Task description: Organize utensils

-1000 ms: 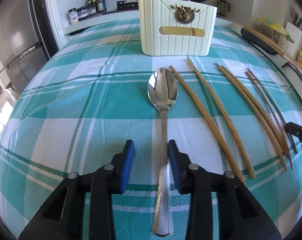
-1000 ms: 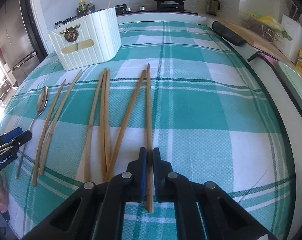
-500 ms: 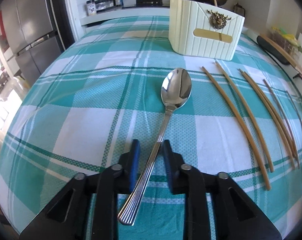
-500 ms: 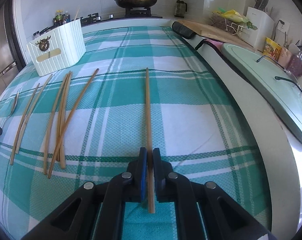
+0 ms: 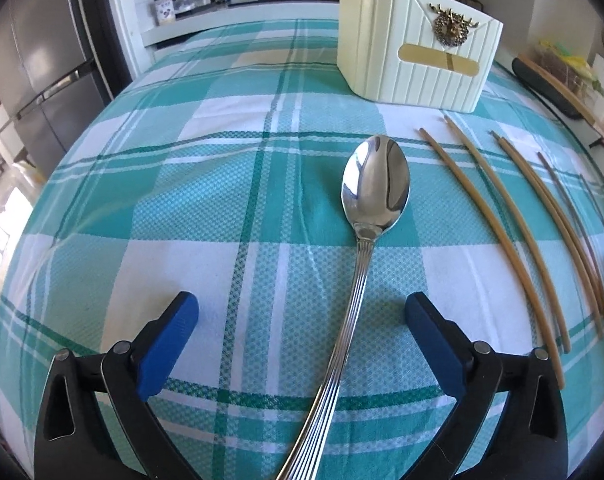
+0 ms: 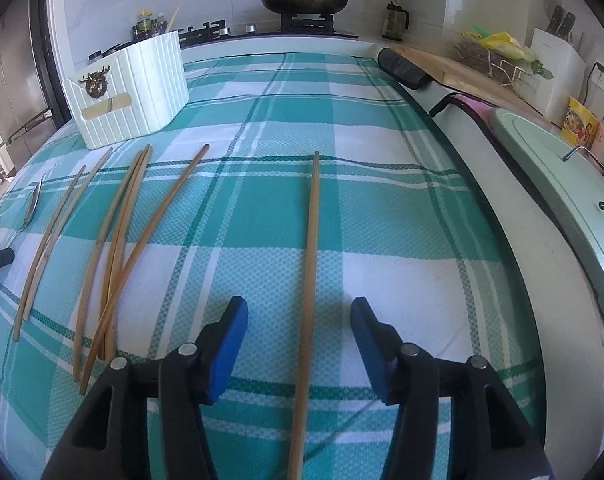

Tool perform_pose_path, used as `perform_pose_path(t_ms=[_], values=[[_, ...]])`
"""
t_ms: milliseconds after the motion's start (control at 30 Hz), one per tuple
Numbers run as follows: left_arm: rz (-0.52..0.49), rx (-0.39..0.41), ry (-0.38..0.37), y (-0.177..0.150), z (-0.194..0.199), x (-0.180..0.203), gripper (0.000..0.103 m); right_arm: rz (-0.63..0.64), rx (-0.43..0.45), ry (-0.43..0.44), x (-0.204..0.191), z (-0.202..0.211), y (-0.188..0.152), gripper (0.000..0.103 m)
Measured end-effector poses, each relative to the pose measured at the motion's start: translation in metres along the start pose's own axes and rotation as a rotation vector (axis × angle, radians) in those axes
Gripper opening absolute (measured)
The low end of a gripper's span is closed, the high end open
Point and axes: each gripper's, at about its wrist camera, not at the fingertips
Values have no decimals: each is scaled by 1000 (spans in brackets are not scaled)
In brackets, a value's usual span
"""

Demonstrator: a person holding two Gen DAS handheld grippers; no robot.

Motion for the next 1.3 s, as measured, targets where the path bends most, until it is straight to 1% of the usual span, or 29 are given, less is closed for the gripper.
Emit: perform_pose_path(t_ms=[67, 233, 300, 433, 600, 700, 767, 800, 867, 933, 1000, 1133, 1200, 1267, 1300], values=[[-25, 6, -12, 1, 0, 1, 103, 8, 6, -1, 1, -3, 2, 63], [-56, 14, -56, 3, -3, -2, 103, 2, 8, 14, 3, -5, 4, 68], [-56, 21, -54, 2, -3, -1, 103, 3, 6, 26, 3, -6, 5, 74], [-50, 32, -51, -1, 0, -1, 103, 12, 2, 20, 0, -7, 4, 74], [-52, 26, -56, -1, -1, -2, 103, 12, 2, 21, 0, -7, 4, 74], [-71, 13, -68, 2, -2, -2, 103, 12, 2, 20, 0, -7, 4, 74], [-101, -11, -87, 4, -3, -3, 103, 10, 1, 24, 1, -7, 4, 74], [-116, -24, -99, 5, -2, -4, 102, 19, -11, 24, 0, -7, 4, 74], [-143, -41, -132, 6, -1, -6, 102, 33, -64, 37, 1, -5, 5, 74], [-162, -50, -173, 10, 1, -6, 102, 39, -112, 52, 3, -3, 6, 74], [-181, -54, -195, 16, 1, -3, 102, 46, -143, 62, 6, -5, 8, 74], [-242, -50, -186, 29, -5, 12, 102, 54, -166, 58, 7, -13, 15, 74], [-269, -57, -169, 35, -11, 20, 102, 65, -176, 56, 6, -19, 20, 73], [-277, -65, -161, 40, -18, 25, 102, 78, -184, 59, 5, -25, 26, 73], [-272, -66, -162, 43, -20, 25, 101, 79, -188, 62, 6, -28, 31, 70]])
Point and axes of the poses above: each gripper's, at about its wrist camera, not at the fingertips, and z roughly against the way its jaws point, x to its right, y to its top, and after that the axes turned 10 degrees about y, right-handed
